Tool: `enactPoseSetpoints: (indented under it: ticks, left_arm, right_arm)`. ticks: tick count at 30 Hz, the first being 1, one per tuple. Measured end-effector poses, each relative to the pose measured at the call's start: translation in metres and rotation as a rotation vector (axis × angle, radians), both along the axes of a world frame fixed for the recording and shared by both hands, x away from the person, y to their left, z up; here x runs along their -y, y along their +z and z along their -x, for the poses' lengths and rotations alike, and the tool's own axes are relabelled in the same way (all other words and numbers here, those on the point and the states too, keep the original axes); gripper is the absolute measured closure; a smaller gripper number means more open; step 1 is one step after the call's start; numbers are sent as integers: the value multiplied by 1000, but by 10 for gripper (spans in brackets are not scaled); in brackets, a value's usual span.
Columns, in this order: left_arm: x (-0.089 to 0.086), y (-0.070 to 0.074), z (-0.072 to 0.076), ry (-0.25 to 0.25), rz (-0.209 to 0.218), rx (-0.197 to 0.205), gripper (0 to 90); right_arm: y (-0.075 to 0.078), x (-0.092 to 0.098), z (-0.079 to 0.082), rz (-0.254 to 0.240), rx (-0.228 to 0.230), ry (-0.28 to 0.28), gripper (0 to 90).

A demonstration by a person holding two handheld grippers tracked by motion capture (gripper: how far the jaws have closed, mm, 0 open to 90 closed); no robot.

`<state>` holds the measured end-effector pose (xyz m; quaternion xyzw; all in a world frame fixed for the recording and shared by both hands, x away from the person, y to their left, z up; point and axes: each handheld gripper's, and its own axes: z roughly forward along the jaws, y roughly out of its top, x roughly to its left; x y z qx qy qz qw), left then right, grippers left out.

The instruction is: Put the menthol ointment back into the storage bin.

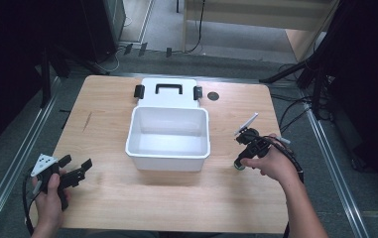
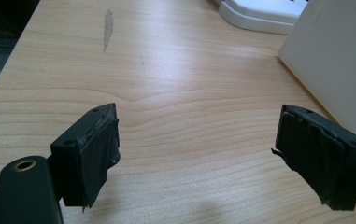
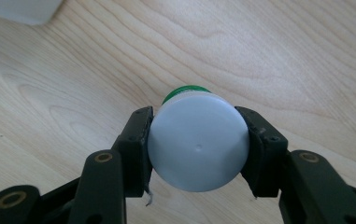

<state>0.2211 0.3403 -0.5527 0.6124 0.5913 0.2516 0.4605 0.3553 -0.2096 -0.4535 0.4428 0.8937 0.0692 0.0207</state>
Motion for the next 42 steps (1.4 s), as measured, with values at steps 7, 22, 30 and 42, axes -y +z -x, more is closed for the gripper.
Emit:
enactPoseSetpoints:
  ticks: [7, 22, 30, 42]
  left_arm:
    - [0, 0, 0, -3, -2, 2, 146]
    - [0, 0, 1, -2, 0, 3, 146]
    - [0, 0, 1, -2, 0, 4, 146]
    - [0, 0, 0, -4, 1, 5, 146]
  right_arm:
    - [15, -8, -4, -18, -14, 23, 515]
    - [48, -31, -13, -23, -54, 62, 516]
    - [60, -40, -18, -20, -50, 81, 516]
    - [81, -50, -23, -7, -51, 113, 516]
